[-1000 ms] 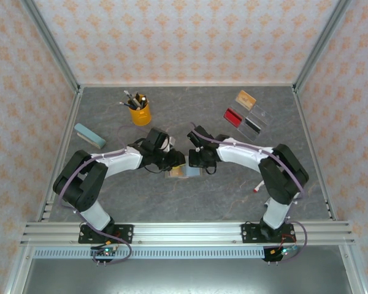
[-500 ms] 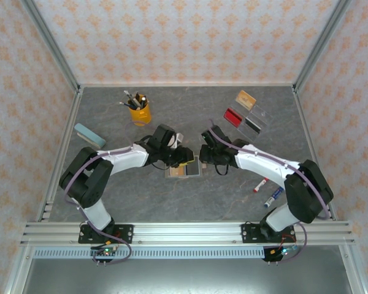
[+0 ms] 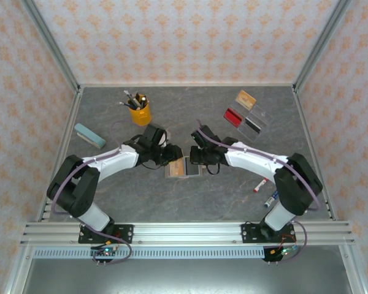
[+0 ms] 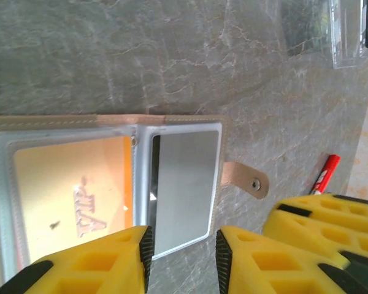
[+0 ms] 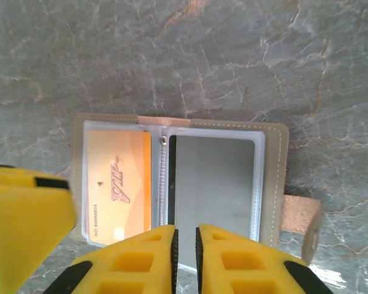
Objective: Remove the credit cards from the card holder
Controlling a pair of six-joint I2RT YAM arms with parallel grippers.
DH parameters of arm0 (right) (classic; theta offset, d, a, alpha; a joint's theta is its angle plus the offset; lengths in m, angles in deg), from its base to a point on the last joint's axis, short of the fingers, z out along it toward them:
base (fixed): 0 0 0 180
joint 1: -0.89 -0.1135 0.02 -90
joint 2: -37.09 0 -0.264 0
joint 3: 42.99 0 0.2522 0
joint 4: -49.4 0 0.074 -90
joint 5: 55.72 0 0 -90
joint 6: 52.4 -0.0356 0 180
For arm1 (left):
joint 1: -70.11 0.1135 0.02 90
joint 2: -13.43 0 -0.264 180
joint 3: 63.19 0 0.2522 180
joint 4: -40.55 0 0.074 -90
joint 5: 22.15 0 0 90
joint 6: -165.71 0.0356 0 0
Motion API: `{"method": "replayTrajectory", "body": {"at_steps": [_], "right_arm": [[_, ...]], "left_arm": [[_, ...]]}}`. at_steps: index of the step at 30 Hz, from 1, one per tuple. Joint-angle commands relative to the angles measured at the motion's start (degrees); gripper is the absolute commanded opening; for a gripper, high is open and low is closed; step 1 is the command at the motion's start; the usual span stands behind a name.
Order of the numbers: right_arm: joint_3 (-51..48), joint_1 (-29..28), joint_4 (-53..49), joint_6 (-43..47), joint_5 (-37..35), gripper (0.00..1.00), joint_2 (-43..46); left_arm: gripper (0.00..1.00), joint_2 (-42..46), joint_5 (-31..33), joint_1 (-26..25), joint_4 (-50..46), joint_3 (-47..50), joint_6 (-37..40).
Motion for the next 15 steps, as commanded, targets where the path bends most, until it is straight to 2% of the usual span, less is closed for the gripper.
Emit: {"method": "replayTrajectory", "body": {"at_steps": [1,7,15], "right_arm": [[2.1,-0.5,-2.4,-0.8,0.2,0.18,-2.8],[2.2,-0.3,-4.3,-4.7,-3.1,0.18,-5.6],[-0.7,1.8,-1.4,-7.2,0.1,0.17,-6.5]], "left_arm": [[0.36,1.1,1.8,0.1,-2.9,0.9,1.7],[0.36,-0.9,-0.1,-0.8,0.4,0.5,0.3],[0.34,-6.1,-1.6,-2.7,2.5,-2.3,-0.7]]}}
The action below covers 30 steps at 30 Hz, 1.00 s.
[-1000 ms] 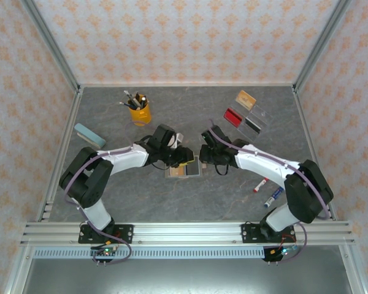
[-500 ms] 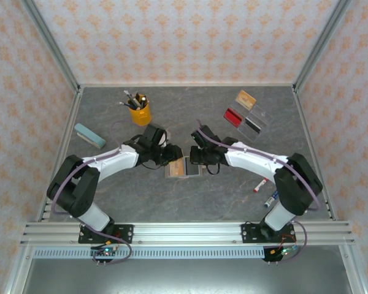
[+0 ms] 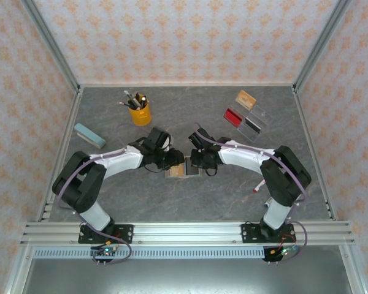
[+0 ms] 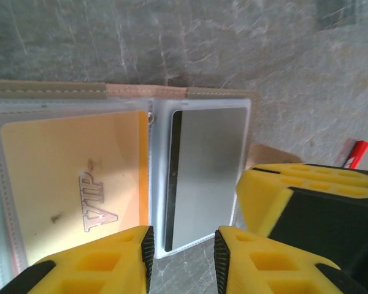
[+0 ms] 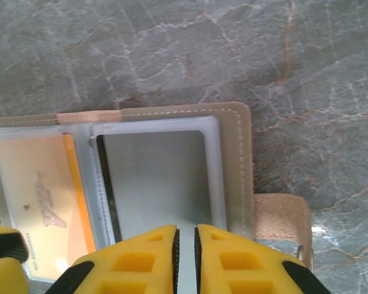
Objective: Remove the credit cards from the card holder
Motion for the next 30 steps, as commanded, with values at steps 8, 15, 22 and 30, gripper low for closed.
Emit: {"method": "replayTrajectory", "body": {"at_steps": [8,15,22,30], "right_arm": [[-1.5,1.3,0.5,-1.2,1.6,0.16,-2.2],[-1.7,1.5,0.2,-0.9,1.9,0.15,-3.3],[-1.6,1.7,0.2,-0.7,2.0,0.15,-4.1],[-1.3,1.9,0.2,-0.3,2.8,0.15,-4.8]], "left_arm": [[0.28,-4.6,-2.4,-0.8,4.4,-2.8,-1.8],[0.27,-5.2,-2.2,-0.7,5.3,-1.7,-2.2],[0.27,-6.4,-1.8,-0.7,4.8,-2.1,-1.8],[0.28,-7.7,-2.1,-0.8,3.8,-3.2,-1.4]]}}
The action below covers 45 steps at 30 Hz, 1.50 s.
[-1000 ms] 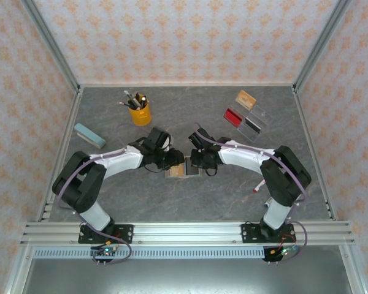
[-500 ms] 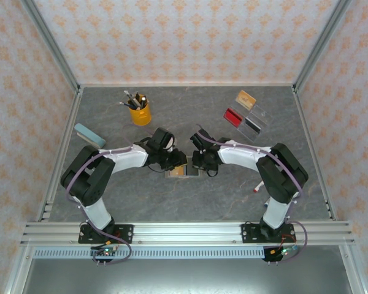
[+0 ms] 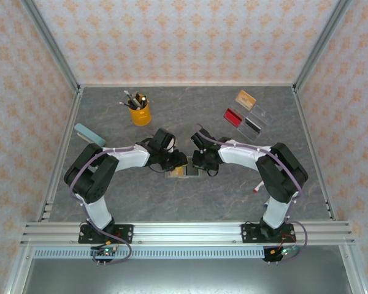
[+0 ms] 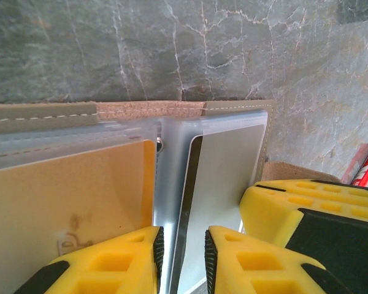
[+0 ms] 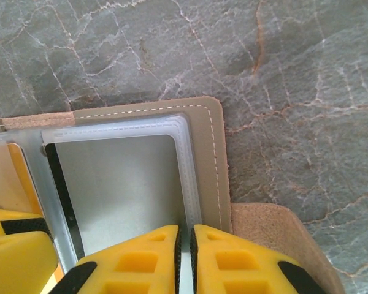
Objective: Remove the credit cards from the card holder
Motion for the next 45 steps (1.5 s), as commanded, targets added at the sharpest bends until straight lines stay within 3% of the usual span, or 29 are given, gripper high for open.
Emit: {"method": "replayTrajectory", "body": {"at_steps": [1,20,45], "right_arm": [[-0.5,0.3,-0.2,0.3,0.4,0.15,-2.4],[-0.2,0.8,2.2,0.7,4.5,0.14,-4.3],[1.1,1.1,-1.9,1.7,0.7,0.14,-6.8]], "left_arm": [[0.28,-1.2,-0.3,-0.3,-0.8,-1.8,0.3],[0.28,-2.7,1.3,-0.4,-4.8,-3.2,1.8],[0.17,3.9,-8.7,2.2,6.8,2.2,2.8]]}}
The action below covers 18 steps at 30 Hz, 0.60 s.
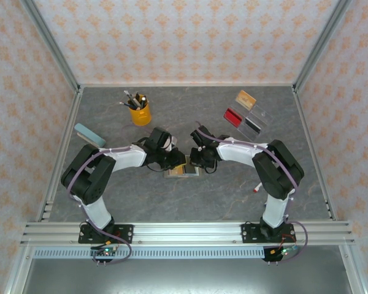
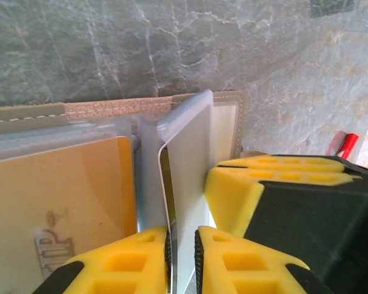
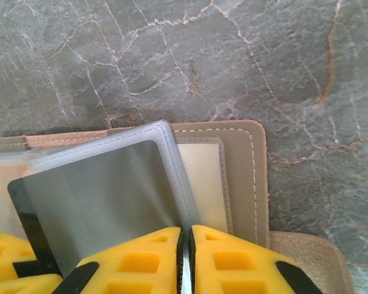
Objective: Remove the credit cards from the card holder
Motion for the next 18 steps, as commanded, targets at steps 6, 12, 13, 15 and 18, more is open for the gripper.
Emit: {"method": "replayTrajectory", "body": {"at_steps": [6,12,13,15,18], "right_arm": [[-1.2,0.0,-4.2,1.0,-3.9,0.14,-4.0],[-1.2,0.0,-4.7,0.9,-4.8,0.13,-4.2],[-1.2,0.0,-4.8,0.9,-5.0,0.13,-4.1],[-1.3,0.0,-5.0,0.8,-5.3,0.13,-4.1],[-1.3,0.0,-5.2,0.6,-5.7,0.13,-4.1]], "left_arm": [[0.12,1.5,-3.3,0.2,3.9,0.8,1.2],[0.08,2.5,-2.7,1.0,3.2,2.1,2.0],[0.08,2.9,-2.6,1.3,2.8,2.4,2.3],[0.05,3.3,-2.4,1.7,2.1,3.1,2.8],[0.02,3.9,-1.1,2.3,0.0,3.8,4.2]]}}
